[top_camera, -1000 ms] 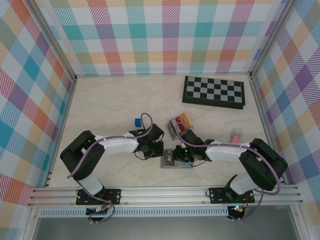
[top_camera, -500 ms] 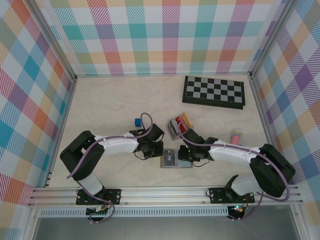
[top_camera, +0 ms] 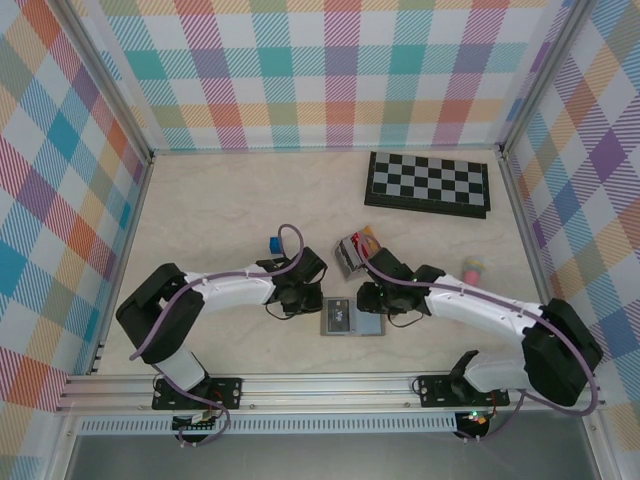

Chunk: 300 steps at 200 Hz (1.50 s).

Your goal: Put the credit cards into the card holder

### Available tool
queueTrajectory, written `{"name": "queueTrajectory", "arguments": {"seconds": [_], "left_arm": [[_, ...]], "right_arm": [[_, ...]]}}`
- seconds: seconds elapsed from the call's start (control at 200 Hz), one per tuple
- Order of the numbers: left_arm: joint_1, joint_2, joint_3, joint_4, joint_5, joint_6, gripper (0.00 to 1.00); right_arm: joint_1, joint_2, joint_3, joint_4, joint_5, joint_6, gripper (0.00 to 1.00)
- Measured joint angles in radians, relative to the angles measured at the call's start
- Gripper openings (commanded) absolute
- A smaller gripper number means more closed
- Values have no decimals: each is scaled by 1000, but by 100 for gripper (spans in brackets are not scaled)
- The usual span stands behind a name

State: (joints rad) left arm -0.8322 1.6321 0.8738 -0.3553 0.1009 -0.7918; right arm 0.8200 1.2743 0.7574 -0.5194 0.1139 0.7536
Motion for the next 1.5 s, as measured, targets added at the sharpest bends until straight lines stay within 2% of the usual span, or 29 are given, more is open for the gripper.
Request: {"name": "queueTrajectory", "arguments": {"seconds": [0.11, 0.185, 0.28, 0.43, 0.485, 0.625, 0.93, 1.085, 1.5], "left_arm": [[0, -35, 0, -29, -27, -1, 28], [0, -63, 1, -53, -45, -1, 38], [3, -100, 1, -82, -67, 2, 47], [12, -152, 7, -115, -80, 19, 57], [22, -161, 13, -119, -80, 22, 58], [69, -162, 34, -113, -53, 26, 60], [182, -40, 137, -19, 82, -14, 63], [216, 50, 207, 33, 141, -46, 64], [233, 208, 279, 167, 248, -114, 63]], "right_arm": [[-1, -22, 83, -52, 72, -40, 58], [-21, -24, 129, -92, 105, -66, 60], [-100, -24, 175, -136, 113, -96, 66], [-225, -21, 227, -170, 101, -150, 67], [-241, -6, 256, -184, 92, -176, 66], [-241, 103, 361, -206, 42, -243, 51], [-196, 409, 566, -247, 46, -375, 39], [-184, 493, 628, -261, 84, -408, 38], [-183, 527, 652, -260, 100, -430, 39]]}}
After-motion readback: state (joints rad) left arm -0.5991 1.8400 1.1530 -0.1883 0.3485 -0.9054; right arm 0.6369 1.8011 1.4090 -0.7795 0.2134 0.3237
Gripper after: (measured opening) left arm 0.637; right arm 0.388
